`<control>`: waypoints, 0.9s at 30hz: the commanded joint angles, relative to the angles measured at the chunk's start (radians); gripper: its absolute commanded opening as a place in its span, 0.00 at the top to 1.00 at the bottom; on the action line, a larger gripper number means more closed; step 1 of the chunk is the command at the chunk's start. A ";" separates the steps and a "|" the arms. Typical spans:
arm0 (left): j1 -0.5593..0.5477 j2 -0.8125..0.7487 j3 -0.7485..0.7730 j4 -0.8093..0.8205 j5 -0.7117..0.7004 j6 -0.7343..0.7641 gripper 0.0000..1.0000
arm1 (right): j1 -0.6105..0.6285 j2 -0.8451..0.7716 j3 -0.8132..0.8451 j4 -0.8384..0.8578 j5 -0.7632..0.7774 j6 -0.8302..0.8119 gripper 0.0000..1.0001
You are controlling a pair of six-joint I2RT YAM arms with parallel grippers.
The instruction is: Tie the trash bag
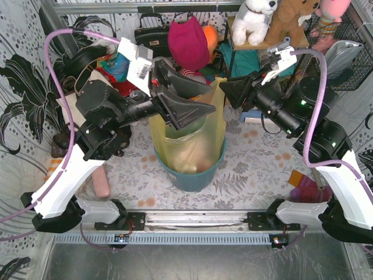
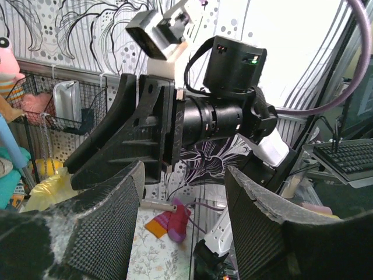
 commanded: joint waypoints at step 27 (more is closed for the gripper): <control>-0.122 -0.086 -0.378 0.318 -0.517 0.219 0.33 | 0.005 0.014 -0.025 0.083 0.018 -0.019 1.00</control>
